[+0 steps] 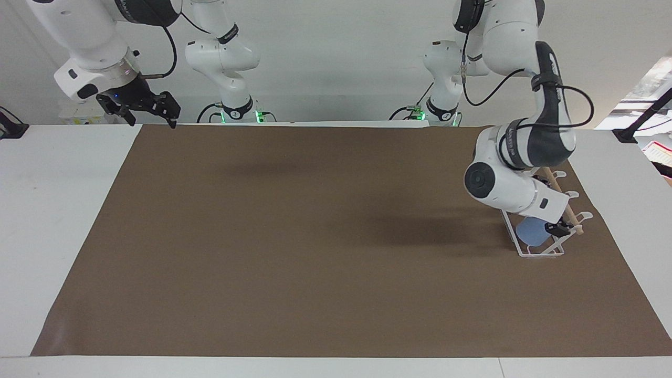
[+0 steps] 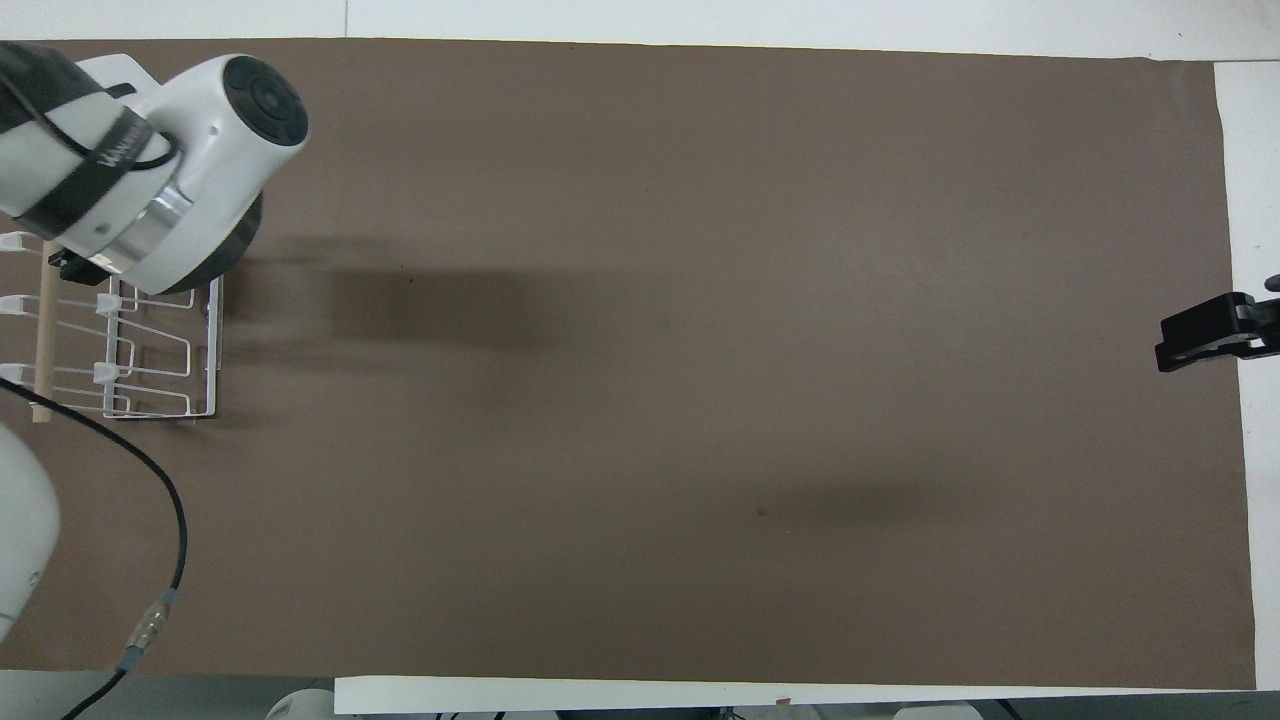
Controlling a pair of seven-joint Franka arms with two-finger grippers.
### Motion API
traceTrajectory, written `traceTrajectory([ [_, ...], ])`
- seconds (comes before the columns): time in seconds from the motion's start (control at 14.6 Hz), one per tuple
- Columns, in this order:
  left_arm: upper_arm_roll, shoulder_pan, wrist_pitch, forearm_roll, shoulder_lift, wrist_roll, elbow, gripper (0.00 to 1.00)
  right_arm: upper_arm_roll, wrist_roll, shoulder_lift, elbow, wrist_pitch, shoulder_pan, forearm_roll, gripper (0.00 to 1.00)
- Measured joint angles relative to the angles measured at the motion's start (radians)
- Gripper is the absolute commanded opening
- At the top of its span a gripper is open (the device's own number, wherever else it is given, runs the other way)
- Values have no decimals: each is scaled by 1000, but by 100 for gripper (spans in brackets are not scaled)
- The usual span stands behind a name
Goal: Hang cup on cup holder
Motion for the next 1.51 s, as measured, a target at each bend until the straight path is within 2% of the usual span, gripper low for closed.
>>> traceTrajectory([
  [0.21, 0, 48, 26, -75, -64, 236, -3, 100, 0, 0, 0, 0, 0, 0, 0, 100],
  [0.62, -1, 67, 82, -313, -90, 736, -11, 100, 0, 0, 0, 0, 0, 0, 0, 100],
  [0.96, 0, 121, 82, -577, -234, 1253, -93, 100, 0, 0, 0, 0, 0, 0, 0, 100],
  [1.23, 4, 221, -33, -776, -332, 1708, -111, 100, 0, 0, 0, 0, 0, 0, 0, 100],
  [1.37, 6, 238, -80, -838, -368, 1820, -98, 100, 0, 0, 0, 0, 0, 0, 0, 100],
  [1.51, 2, 235, -106, -890, -379, 1840, -52, 100, 0, 0, 0, 0, 0, 0, 0, 100],
])
